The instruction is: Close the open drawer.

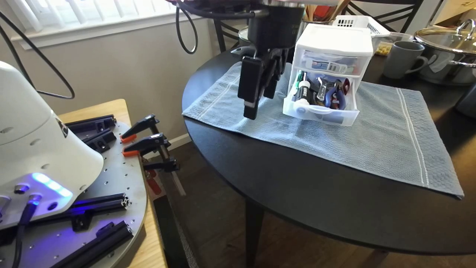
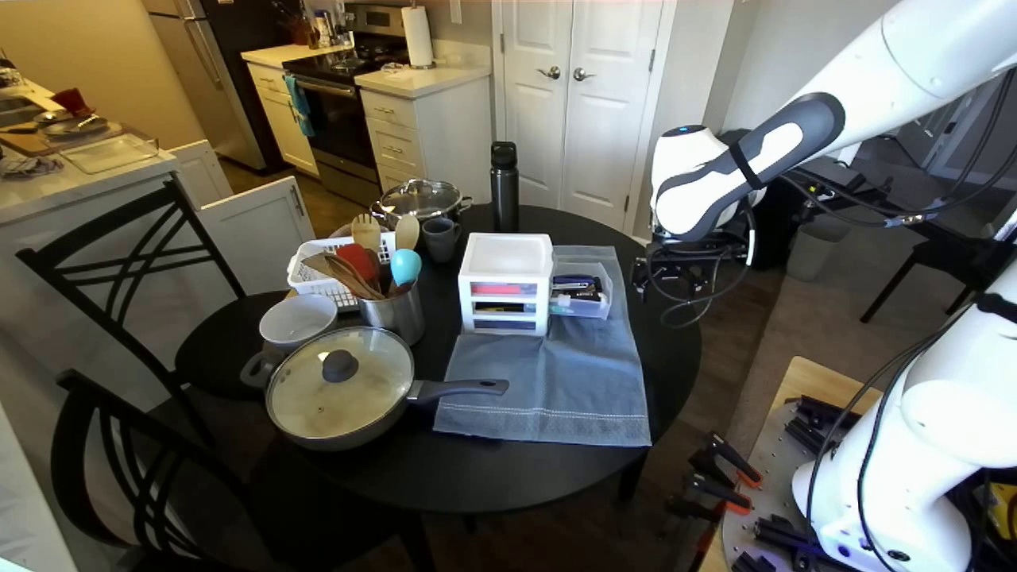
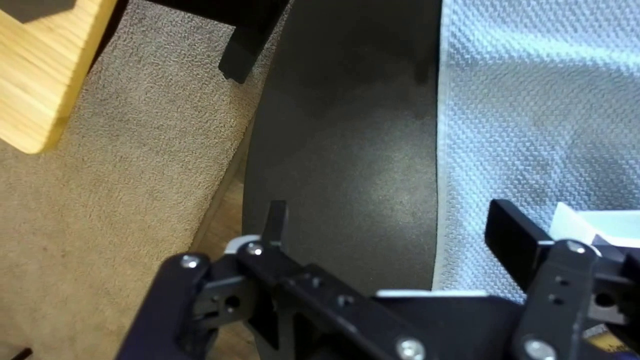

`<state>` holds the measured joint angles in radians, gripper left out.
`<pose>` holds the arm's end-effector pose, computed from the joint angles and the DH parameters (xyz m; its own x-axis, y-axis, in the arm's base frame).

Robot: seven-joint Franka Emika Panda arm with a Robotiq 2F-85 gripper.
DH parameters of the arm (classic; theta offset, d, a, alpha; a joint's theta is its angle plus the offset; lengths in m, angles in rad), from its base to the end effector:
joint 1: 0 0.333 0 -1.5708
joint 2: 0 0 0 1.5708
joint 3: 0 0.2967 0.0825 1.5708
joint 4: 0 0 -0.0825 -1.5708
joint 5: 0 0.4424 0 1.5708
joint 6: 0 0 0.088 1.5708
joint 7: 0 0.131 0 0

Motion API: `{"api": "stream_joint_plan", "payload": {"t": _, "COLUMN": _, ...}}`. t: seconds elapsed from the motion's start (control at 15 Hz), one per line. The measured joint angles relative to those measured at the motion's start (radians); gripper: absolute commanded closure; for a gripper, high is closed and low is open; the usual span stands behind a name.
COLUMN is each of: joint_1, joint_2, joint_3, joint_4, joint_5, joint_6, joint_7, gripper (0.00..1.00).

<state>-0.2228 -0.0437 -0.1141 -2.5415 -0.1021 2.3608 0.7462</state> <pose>0.4432 -0.1576 0.1869 0.5312 -0.8449 -0.0637 -0.8341 -0.5347 0.1354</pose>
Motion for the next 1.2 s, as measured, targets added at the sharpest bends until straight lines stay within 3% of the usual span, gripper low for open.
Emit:
{"api": "stream_joint_plan", "payload": {"t": 0.33, "joint_1": 0.004, "joint_2": 0.001, "joint_3": -0.005, "joint_4": 0.001, "joint_5": 0.000, "joint_6": 0.009, "joint_7": 0.012, "gripper": 0.00}}
{"api": "stream_joint_plan", "payload": {"t": 0.73, "joint_1": 0.018, "joint_2": 0.063, "joint_3": -0.010, "joint_4": -0.006, "joint_5": -0.053, "joint_6": 0.201, "joint_7": 0.013, "gripper": 0.00}}
{"api": "stream_joint_plan", "payload": {"t": 1.0, "joint_1": 0.034, "joint_2": 0.120, "joint_3": -0.024, "joint_4": 0.007, "joint_5": -0.087, "joint_6": 0.225, "joint_7": 0.013, "gripper": 0.00}}
{"api": "stream_joint_plan", "payload": {"t": 1.07, "joint_1": 0.039, "joint_2": 0.136, "joint_3": -0.033, "joint_4": 0.015, "joint_5": -0.099, "joint_6": 0.226, "joint_7": 0.015, "gripper": 0.25}}
{"api": "stream_joint_plan", "payload": {"t": 1.13, "joint_1": 0.044, "joint_2": 0.151, "joint_3": -0.044, "joint_4": 0.023, "joint_5": -0.112, "joint_6": 0.227, "joint_7": 0.022, "gripper": 0.26}}
{"api": "stream_joint_plan", "payload": {"t": 1.2, "joint_1": 0.047, "joint_2": 0.168, "joint_3": -0.055, "joint_4": 0.033, "joint_5": -0.119, "joint_6": 0.230, "joint_7": 0.026, "gripper": 0.33}}
